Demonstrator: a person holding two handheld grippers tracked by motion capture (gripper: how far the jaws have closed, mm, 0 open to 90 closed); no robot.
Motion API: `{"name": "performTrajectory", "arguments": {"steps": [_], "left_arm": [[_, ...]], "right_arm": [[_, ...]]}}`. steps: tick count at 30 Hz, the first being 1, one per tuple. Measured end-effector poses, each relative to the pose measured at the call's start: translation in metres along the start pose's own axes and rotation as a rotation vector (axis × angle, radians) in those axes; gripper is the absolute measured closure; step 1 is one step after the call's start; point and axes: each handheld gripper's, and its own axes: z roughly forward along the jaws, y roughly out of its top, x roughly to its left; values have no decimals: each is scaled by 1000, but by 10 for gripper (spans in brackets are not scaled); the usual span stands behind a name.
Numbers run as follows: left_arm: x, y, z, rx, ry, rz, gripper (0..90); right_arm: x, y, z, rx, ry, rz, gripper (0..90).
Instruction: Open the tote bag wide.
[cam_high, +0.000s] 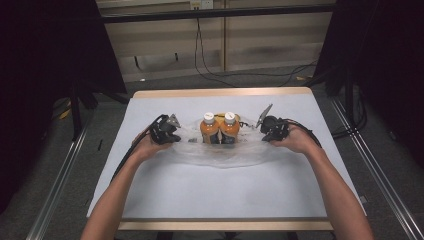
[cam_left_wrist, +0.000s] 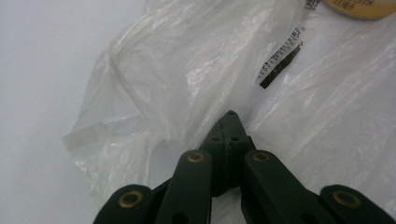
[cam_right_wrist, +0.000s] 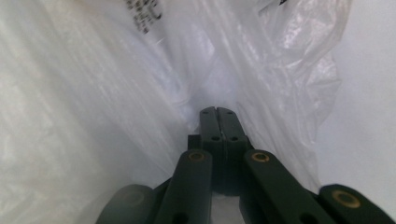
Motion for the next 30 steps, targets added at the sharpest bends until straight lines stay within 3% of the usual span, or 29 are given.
{"name": "performTrajectory", "arguments": {"steps": [4,6,7,9,10,11,14,17,19,24,27,30], "left_arm": [[3,-1,0,-10,-4,-15,900],[5,-1,1,-6,10,-14,900],[7,-2,1,-15,11,-33,900],[11,-4,1,-25,-4,-60,900],[12,-5,1,-29,-11,-68,900],[11,-5,1,-31,-2,-63,900],[8,-5,-1,-9,8,-30,900],[8,-8,-3,4,-8,-33,900],[7,-11,-6,11,-13,-25,900],[6,-16,-10,16,-19,-16,900],[7,-19,-10,0,-38,-41,900],[5,-19,-11,5,-33,-31,900]], "right_arm": [[2,-8,-5,8,65,5,900],[3,-11,-6,17,74,-2,900],[3,-12,-7,18,72,-13,900],[3,-13,-7,16,73,10,900],[2,-13,-6,15,44,3,900],[2,-13,-6,23,11,14,900],[-1,-13,-4,16,-28,23,900],[-4,-16,-4,7,-35,29,900],[-5,-18,-5,-2,-25,50,900],[-5,-20,-6,7,-13,36,900],[-2,-23,-9,18,11,26,900],[-1,-28,-10,-1,33,29,900]]}}
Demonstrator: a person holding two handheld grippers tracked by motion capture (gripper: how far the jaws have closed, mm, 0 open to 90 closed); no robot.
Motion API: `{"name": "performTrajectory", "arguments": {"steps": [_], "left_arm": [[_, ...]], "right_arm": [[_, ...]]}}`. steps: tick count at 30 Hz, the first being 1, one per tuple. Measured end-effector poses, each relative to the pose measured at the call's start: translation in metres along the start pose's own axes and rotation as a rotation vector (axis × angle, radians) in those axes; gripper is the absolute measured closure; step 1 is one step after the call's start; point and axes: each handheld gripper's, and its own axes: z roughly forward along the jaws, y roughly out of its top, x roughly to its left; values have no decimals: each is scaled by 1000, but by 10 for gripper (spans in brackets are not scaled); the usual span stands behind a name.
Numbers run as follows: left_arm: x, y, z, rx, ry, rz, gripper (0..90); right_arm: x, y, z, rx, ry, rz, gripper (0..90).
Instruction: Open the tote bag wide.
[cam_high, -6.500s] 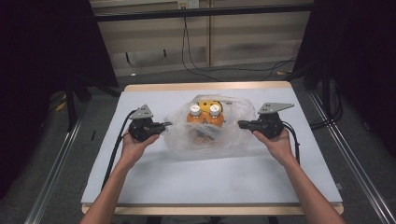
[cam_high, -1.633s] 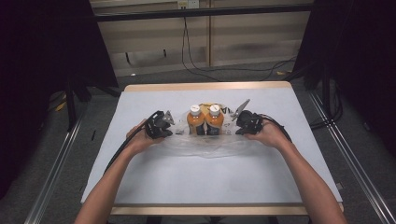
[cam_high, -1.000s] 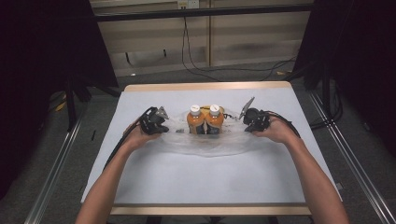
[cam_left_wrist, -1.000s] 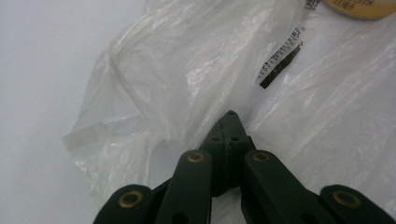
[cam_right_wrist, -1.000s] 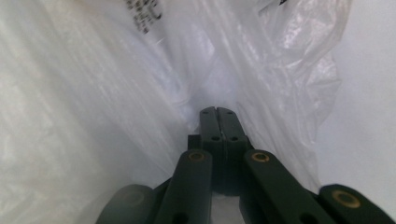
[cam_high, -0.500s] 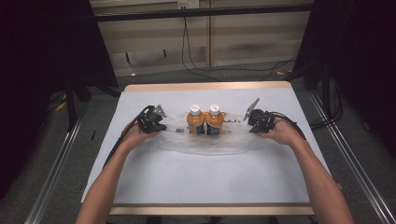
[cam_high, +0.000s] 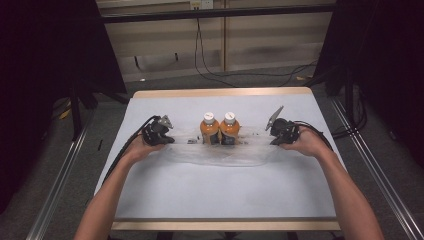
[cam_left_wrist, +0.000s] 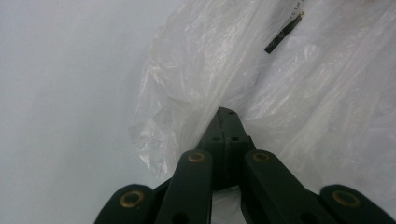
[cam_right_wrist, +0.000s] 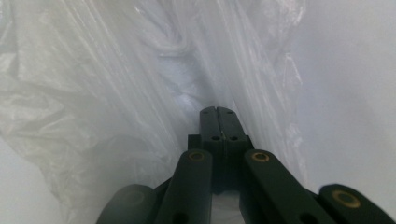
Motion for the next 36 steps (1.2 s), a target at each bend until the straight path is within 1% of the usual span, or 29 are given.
{"name": "performTrajectory", "arguments": {"steps": [2,3,4,5,6,7,8,9,11,13,15,16,17,18,19,20,22,23,25,26,27,28,29,30,31,32,34,35,36], "left_arm": [[-2,1,0,8,7,11,900],[-3,1,-1,15,11,24,900],[-4,2,-1,20,15,27,900],[-3,1,0,16,16,20,900],[-3,1,-1,19,9,12,900],[-3,1,-1,15,12,12,900],[-3,1,-1,15,10,0,900],[-3,1,0,6,10,-21,900],[-4,-1,0,-15,-1,-36,900],[-4,-1,-1,-28,-9,-35,900],[-5,0,-2,-51,-9,-47,900],[-5,1,-4,-66,-15,-52,900],[-6,2,-6,-79,-21,-49,900],[-8,5,-8,-95,-19,-49,900],[-9,7,-10,-103,-30,-41,900],[-11,9,-11,-110,-32,-35,900],[-16,12,-13,-121,-39,-26,900],[-18,14,-13,-131,-40,-25,900],[-20,15,-15,-160,-57,-33,900],[-20,16,-16,-161,-63,-6,900],[-21,16,-19,-164,-66,-1,900],[-24,16,-20,-211,-71,-31,900],[-25,16,-23,-235,-78,-37,900],[-25,16,-26,-253,-85,-47,900],[-26,17,-29,-265,-87,-56,900],[-27,18,-31,-284,-83,-61,900],[-31,20,-36,-315,-87,-67,900],[-32,20,-38,-329,-96,-74,900],[-34,21,-40,-357,-104,-82,900]], "right_arm": [[2,-2,0,-6,2,15,900],[1,-3,0,-14,-1,4,900],[1,-3,0,-18,-4,16,900],[2,-4,0,-17,-2,19,900],[2,-4,0,-18,-19,16,900],[2,-4,0,-17,-19,17,900],[1,-4,0,-22,-21,22,900],[1,-5,0,-23,-21,28,900],[2,-5,0,-28,-22,49,900],[0,-6,0,-40,-22,46,900],[2,-5,0,-43,-28,60,900],[1,-5,0,-47,-23,56,900],[1,-4,-1,-60,-30,55,900],[0,-3,-2,-75,-23,60,900],[0,-2,-4,-99,-18,68,900],[0,-2,-5,-121,-17,61,900],[3,0,-7,-131,-9,64,900],[4,1,-7,-140,-7,61,900],[5,2,-9,-180,0,60,900],[6,2,-11,-209,6,69,900],[6,3,-13,-235,12,73,900],[6,4,-15,-257,1,63,900],[7,5,-17,-283,2,61,900],[7,5,-19,-303,15,76,900],[7,5,-20,-329,16,79,900],[7,6,-21,-344,25,97,900],[6,6,-24,-390,32,113,900],[6,7,-26,-417,41,118,900],[6,7,-27,-435,51,117,900]]}}
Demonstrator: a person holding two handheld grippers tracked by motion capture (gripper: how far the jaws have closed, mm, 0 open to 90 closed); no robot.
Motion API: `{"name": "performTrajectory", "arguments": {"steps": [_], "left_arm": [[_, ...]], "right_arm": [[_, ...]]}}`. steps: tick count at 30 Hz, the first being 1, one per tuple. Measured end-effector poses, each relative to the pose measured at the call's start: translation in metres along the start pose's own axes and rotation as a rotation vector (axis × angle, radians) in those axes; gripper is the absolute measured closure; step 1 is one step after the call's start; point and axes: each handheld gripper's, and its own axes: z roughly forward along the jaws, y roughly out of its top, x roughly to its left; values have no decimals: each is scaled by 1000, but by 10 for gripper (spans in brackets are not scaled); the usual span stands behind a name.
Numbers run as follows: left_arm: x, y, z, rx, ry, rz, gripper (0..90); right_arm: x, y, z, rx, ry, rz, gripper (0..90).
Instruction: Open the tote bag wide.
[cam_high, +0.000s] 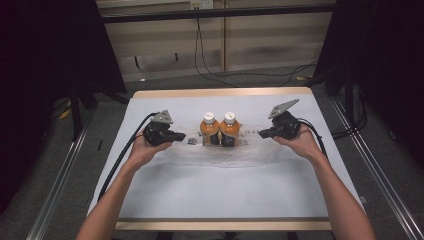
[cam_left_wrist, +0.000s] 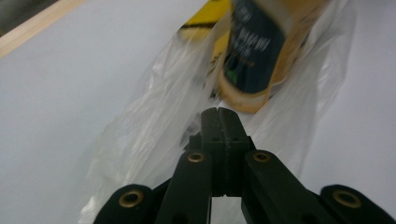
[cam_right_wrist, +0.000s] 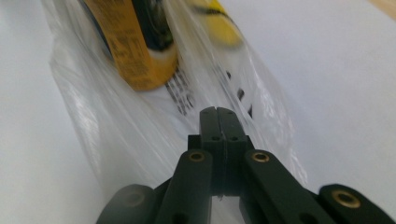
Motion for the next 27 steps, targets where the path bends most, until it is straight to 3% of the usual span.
{"name": "performTrajectory", "arguments": {"steps": [5,10,14,17,19,20,22,27], "left_arm": [[-15,6,-2,-88,-39,-24,900],[-24,10,16,-87,-55,-42,900],[-26,7,35,-43,-61,-52,900],[-29,5,43,-7,-59,-48,900],[-30,2,50,-11,-66,-47,900],[-31,2,51,16,-61,-48,900],[-33,1,56,15,-67,-41,900],[-40,-8,68,75,-65,-11,900]], "right_arm": [[10,8,-4,-51,25,0,900],[12,20,5,-60,46,0,900],[15,34,20,-39,64,-15,900],[14,42,34,2,70,-26,900],[14,47,44,40,80,-43,900],[14,48,48,50,75,-45,900],[12,48,55,74,80,-29,900],[5,49,71,126,51,1,900]]}}
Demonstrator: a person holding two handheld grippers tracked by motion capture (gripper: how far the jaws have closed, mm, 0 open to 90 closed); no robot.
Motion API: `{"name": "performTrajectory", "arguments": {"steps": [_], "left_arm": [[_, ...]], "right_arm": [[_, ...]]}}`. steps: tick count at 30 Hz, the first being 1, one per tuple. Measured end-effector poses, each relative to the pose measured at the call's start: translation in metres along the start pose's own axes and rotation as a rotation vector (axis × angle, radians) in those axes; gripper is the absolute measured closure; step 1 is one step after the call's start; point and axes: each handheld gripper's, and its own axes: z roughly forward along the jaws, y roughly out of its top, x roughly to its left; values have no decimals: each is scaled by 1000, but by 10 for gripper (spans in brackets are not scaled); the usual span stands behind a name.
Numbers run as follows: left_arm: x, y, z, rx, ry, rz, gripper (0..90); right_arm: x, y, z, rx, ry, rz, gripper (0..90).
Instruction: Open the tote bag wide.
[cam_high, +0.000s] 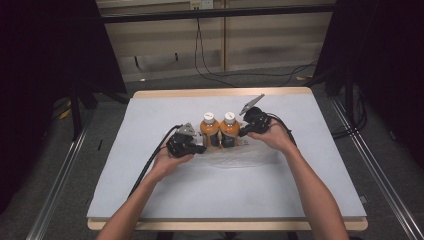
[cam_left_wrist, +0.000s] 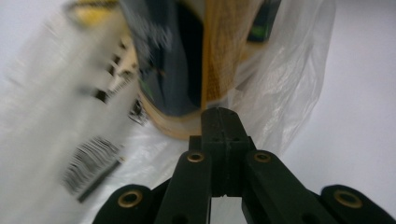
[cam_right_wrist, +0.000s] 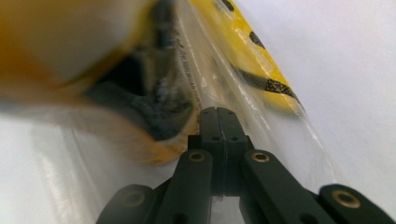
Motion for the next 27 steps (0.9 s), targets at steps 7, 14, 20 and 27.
{"name": "performTrajectory", "arguments": {"steps": [7,14,20,27], "left_arm": [[-7,-4,9,18,-28,-3,900],[-14,-6,11,19,-20,16,900],[-28,-6,13,16,-43,42,900],[-35,-2,20,-2,-75,57,900]], "right_arm": [[-7,6,19,3,10,61,900],[-16,9,39,29,1,97,900],[-17,19,45,34,-1,102,900],[-22,26,52,19,4,139,900]]}}
